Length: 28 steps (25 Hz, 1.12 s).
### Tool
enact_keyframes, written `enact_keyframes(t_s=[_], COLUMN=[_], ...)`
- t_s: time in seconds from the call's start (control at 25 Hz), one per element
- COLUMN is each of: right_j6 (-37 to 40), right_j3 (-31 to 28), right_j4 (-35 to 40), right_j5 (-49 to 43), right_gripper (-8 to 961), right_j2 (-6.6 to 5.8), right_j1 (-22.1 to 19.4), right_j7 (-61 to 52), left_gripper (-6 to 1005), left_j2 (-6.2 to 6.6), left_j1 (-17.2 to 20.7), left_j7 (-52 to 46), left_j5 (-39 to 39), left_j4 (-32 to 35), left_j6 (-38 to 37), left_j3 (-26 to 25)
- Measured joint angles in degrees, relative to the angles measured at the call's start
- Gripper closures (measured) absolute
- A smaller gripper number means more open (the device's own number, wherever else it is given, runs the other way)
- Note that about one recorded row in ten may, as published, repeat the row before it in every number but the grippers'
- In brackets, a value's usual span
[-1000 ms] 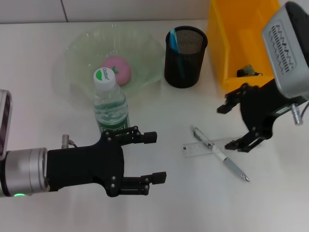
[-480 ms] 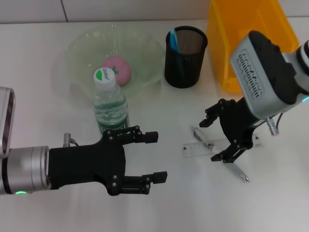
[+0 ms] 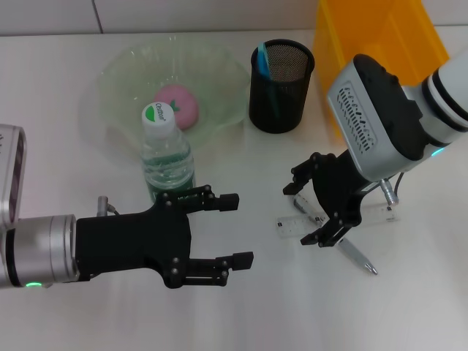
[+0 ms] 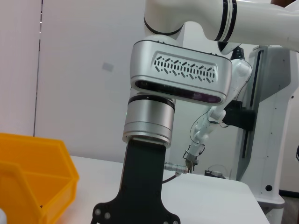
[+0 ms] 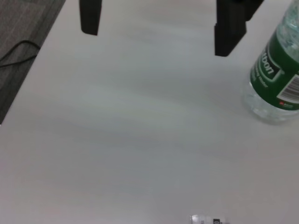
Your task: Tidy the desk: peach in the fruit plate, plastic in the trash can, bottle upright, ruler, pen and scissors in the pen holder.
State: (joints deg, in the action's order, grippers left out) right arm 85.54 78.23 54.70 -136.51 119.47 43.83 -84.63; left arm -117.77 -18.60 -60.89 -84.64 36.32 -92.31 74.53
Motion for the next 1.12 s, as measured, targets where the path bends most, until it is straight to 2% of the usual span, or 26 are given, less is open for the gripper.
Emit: enact_keyframes(t_s=[0.28, 0.84, 1.08, 1.12], right_j6=[-1.8, -2.8, -4.5, -5.0], right_j3=[0.9, 2.2, 2.2, 2.2], right_j4=[-4.3, -6.1, -10.4, -10.7], right_j5=[0.1, 0.5, 0.5, 0.5], right_gripper=[132, 136, 138, 176], right_j2=[0.06, 0.15, 0.15, 0.15], right_j1=[1.6, 2.3, 4.4, 4.4], right_j7=[0.5, 0.1, -0.5, -0.5], left_gripper=[186, 187, 187, 187], left_j2=[0.00, -0.15, -0.18, -0.18], left_j1=[-0.2, 0.1, 0.3, 0.3], left_j7=[-0.1, -0.1, -0.1, -0.1], left_j5=[0.0, 0.0, -0.1, -0.2], left_j4=[0.0, 0.0, 0.0, 0.0], left_j6=[0.1, 0.5, 0.4, 0.4], left_j3=[0.0, 0.0, 0.1, 0.2])
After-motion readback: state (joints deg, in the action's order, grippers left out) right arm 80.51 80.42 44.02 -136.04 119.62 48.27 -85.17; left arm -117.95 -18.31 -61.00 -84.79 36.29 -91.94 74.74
